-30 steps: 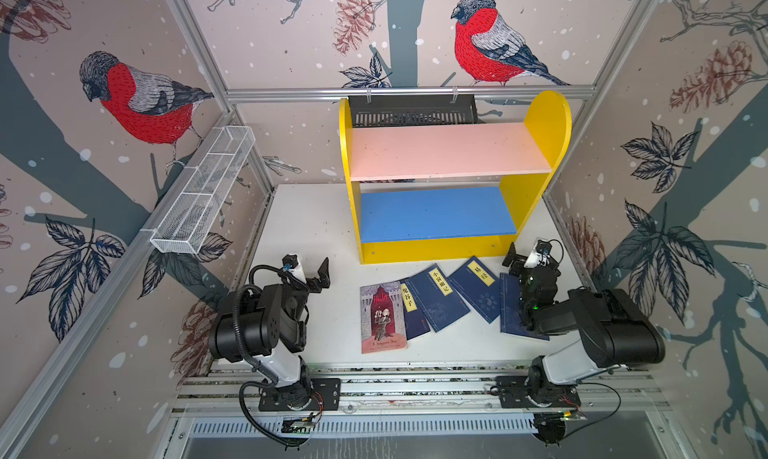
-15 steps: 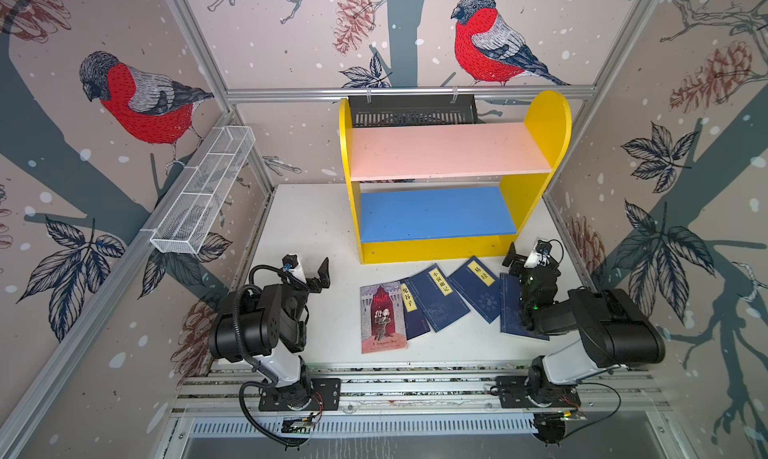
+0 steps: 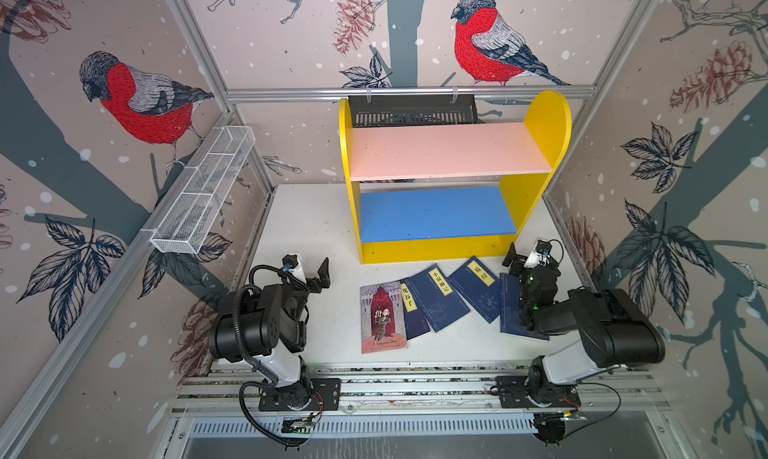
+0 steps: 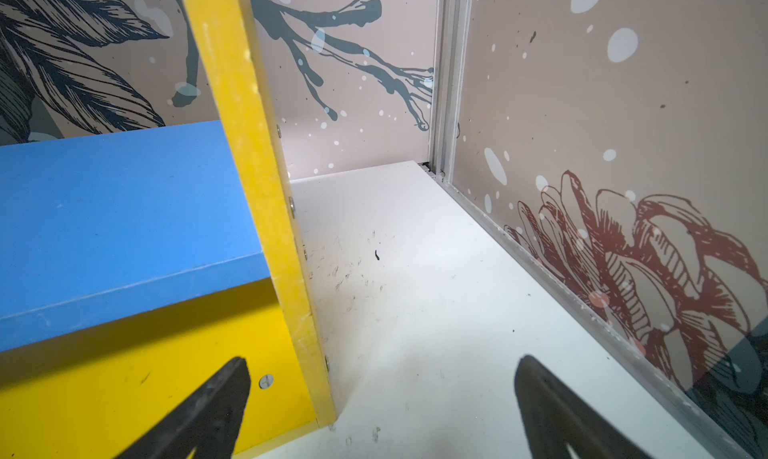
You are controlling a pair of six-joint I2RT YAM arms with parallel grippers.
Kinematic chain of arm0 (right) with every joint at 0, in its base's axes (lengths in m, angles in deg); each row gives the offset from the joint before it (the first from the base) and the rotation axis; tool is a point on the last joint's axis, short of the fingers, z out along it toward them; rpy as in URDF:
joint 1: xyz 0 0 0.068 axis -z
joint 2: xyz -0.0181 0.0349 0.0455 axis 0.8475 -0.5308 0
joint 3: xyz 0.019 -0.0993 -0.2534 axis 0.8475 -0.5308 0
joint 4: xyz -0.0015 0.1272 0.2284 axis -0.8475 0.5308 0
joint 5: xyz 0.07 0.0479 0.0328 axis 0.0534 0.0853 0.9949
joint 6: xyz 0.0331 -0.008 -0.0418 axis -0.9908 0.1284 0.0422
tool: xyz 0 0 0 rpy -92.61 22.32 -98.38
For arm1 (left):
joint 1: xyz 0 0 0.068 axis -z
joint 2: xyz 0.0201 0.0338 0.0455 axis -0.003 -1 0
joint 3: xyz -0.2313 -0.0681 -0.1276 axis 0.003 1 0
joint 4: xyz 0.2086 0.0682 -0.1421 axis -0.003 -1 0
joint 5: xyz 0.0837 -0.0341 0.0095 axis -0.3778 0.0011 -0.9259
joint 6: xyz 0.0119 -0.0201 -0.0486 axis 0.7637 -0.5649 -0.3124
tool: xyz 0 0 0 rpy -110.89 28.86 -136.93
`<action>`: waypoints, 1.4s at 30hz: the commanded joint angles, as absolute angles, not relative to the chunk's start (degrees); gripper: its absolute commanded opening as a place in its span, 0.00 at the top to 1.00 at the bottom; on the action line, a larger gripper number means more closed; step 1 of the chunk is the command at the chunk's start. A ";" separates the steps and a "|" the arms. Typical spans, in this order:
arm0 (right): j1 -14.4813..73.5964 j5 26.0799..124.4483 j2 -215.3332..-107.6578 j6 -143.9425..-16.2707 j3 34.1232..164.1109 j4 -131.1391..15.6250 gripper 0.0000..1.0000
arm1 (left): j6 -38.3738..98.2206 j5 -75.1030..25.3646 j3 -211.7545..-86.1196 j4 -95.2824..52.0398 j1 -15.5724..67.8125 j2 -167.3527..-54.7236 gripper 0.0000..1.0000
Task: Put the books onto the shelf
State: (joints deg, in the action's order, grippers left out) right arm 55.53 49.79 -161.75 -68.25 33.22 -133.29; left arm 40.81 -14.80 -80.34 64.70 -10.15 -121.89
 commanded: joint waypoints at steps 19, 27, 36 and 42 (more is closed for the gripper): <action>55.44 46.18 -155.84 -68.81 30.55 -134.52 0.00 | 45.39 -11.94 -86.08 58.23 -7.82 -118.09 0.02; 51.09 40.34 -138.66 -68.76 37.06 -108.22 0.00 | 44.60 -13.27 -84.78 55.31 -7.90 -112.12 0.02; 41.85 35.48 -124.62 -80.43 46.82 -73.46 0.00 | 48.26 -10.76 -95.08 21.44 -7.90 -94.20 0.02; 35.65 43.38 -120.10 -88.25 49.89 -60.36 0.04 | 55.74 -10.75 -106.42 -7.88 -7.91 -88.15 0.03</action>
